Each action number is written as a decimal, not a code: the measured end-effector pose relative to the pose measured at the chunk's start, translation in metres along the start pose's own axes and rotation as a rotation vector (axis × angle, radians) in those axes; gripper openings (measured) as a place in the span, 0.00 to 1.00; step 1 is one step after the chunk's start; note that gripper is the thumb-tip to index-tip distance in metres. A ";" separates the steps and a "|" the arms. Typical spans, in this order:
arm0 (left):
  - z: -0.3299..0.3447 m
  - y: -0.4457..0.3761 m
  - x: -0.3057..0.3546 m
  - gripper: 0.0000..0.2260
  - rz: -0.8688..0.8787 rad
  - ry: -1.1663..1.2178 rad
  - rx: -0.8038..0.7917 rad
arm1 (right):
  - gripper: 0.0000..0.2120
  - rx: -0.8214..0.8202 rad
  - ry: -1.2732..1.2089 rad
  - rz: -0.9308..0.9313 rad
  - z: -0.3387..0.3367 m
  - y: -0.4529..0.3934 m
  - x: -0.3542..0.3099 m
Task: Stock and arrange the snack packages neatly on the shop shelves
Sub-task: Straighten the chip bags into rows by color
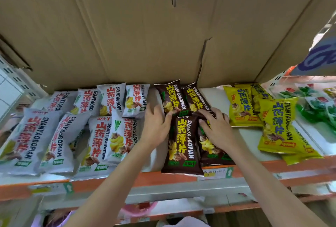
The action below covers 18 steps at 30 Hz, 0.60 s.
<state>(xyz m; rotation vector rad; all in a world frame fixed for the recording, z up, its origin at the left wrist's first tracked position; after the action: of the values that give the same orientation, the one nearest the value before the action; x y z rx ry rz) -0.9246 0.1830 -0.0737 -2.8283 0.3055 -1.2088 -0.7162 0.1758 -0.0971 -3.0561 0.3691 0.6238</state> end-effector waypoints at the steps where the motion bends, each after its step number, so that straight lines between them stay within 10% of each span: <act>1: 0.003 0.001 -0.002 0.27 -0.025 -0.069 -0.011 | 0.19 -0.002 -0.007 -0.012 -0.001 0.002 -0.002; 13: 0.042 -0.002 0.055 0.30 0.247 -0.526 -0.133 | 0.22 -0.233 0.106 -0.216 -0.008 0.008 -0.023; 18: 0.074 -0.001 0.123 0.24 0.440 -0.258 -0.090 | 0.19 0.006 0.042 -0.235 -0.074 0.012 0.007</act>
<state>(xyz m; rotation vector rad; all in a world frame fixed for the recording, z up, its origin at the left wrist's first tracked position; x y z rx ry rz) -0.7882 0.1573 -0.0371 -2.7303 0.9228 -0.7509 -0.6841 0.1589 -0.0313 -3.0452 0.0100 0.5463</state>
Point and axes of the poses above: each hand's wrist, its own y-axis away from the middle knuckle, its own z-axis out of the palm, x = y × z, the point moved 9 cm from there along -y, towards the middle knuckle, and after that the axes turned 12 degrees about z, right-handed, at the moved point
